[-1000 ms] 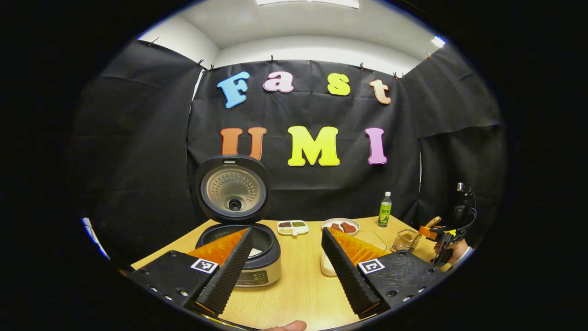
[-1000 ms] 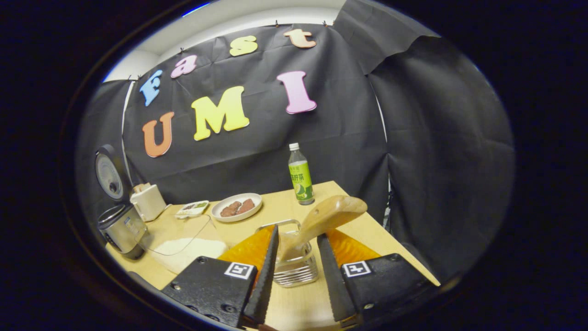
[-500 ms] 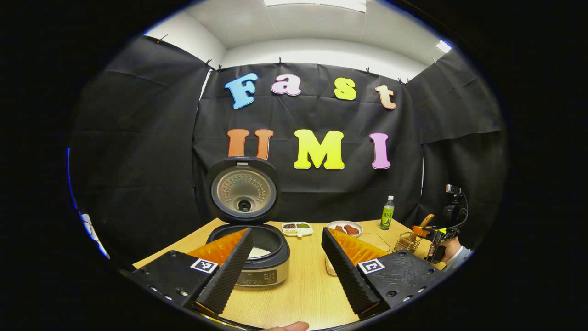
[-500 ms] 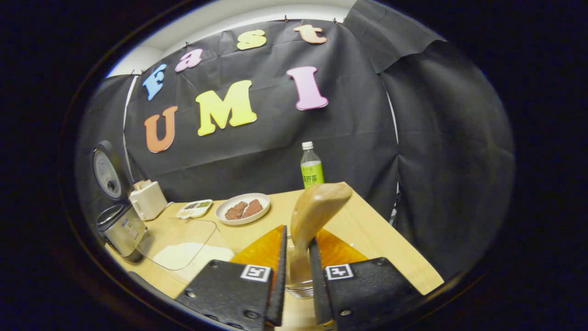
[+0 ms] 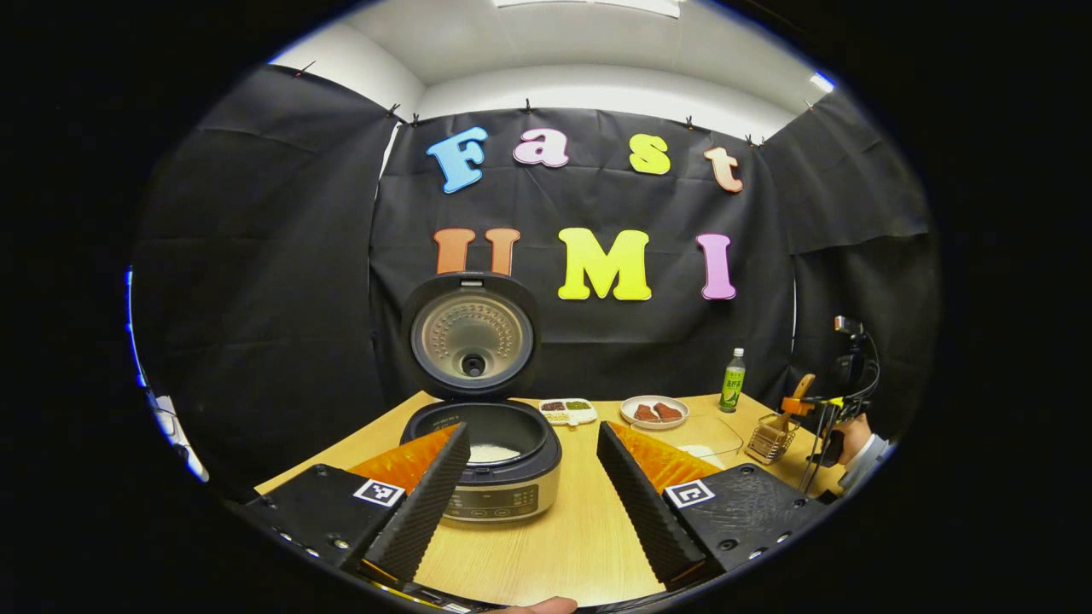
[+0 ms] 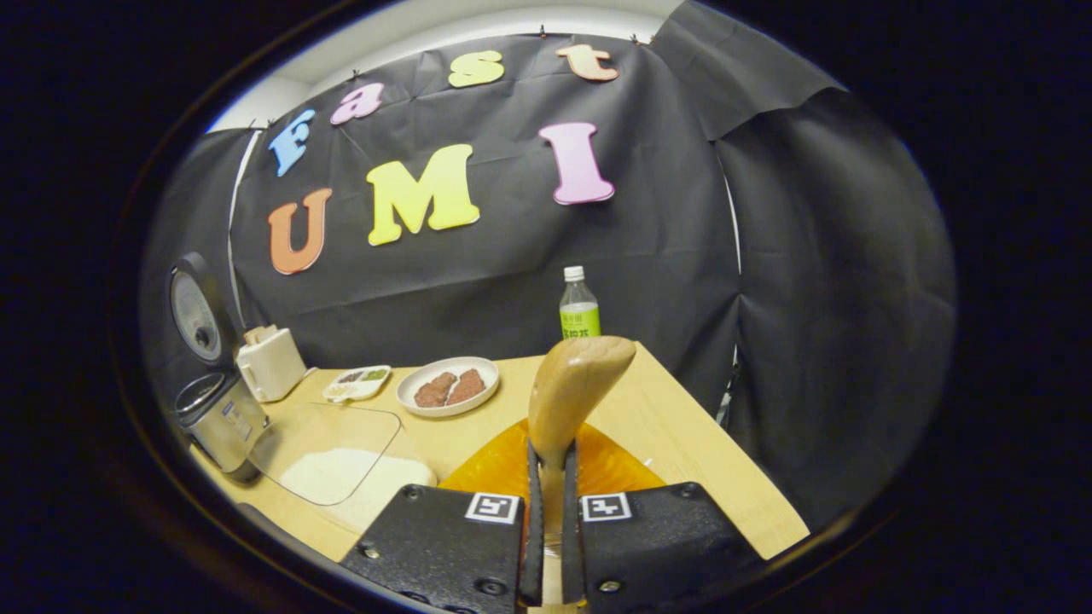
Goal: Close the left gripper, press the button to open the rice cooker; take a wooden spoon from the chopstick holder with the right hand, scoop a spoonful of rice and pour it into the rice cooker, then put the wooden spoon back into the chopstick holder.
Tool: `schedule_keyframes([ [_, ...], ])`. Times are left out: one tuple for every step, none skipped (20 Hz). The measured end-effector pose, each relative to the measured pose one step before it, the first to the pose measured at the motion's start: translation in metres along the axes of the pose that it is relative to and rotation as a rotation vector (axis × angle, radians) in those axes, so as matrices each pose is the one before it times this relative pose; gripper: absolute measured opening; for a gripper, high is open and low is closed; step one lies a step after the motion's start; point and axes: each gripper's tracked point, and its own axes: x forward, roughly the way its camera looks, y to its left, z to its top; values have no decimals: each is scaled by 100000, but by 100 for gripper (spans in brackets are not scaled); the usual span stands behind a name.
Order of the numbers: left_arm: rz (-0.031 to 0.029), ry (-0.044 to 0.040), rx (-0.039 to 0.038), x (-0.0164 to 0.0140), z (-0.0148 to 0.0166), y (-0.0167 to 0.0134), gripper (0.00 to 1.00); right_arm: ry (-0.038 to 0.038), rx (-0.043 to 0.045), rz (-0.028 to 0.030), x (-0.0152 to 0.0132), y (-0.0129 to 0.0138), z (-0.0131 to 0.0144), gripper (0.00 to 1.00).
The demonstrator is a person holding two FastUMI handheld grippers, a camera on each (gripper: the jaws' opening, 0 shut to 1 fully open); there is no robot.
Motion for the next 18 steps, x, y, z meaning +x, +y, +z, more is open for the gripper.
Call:
schedule_keyframes([
  [167,-207,289,-146,-11,119,96,-1350,-34,-242,-268,-176,711,13],
  [-133,-15,44,-147,-93,67,96,-1667,-240,-231,-303,-31,771,12],
  [-144,-62,-271,-199,-212,27,96,-1423,-1335,-228,-325,14,824,12],
  [-213,-88,-411,-133,-103,44,96,-1337,-1706,-965,-282,-89,714,12],
  [-37,-118,-423,-104,-83,212,95,-1163,-1726,-1003,-305,-2,821,12],
  [76,-121,-222,-118,-93,213,95,-1294,-1605,-384,-299,170,737,12],
  [129,79,-97,-52,-140,71,95,-1574,-1693,495,-410,498,926,13],
  [360,101,-74,-152,-121,276,95,-1563,-1788,415,-374,505,811,12],
  [394,108,134,-166,-83,313,96,-1298,-1248,139,-280,506,853,10],
  [505,119,242,-66,-103,300,96,-878,-1207,403,-151,551,618,12],
  [697,222,233,-117,-117,347,96,-624,-692,892,-139,841,639,12],
  [541,70,211,-116,-45,390,96,-436,-323,1016,-99,950,563,13],
  [539,-395,88,11,211,276,96,-147,-175,1644,-86,1109,482,13],
  [530,-89,-24,-188,103,390,96,-27,-187,1825,6,1183,273,13],
  [293,197,-107,31,-146,234,96,303,-197,1701,-44,1240,340,13],
  [176,-65,-208,-153,21,229,96,494,63,2144,9,1383,183,12],
  [149,-267,-297,-240,83,177,96,-23,371,2338,67,1515,362,11],
  [-252,-333,-128,-156,75,80,96,-214,-88,1975,95,1363,329,10],
])
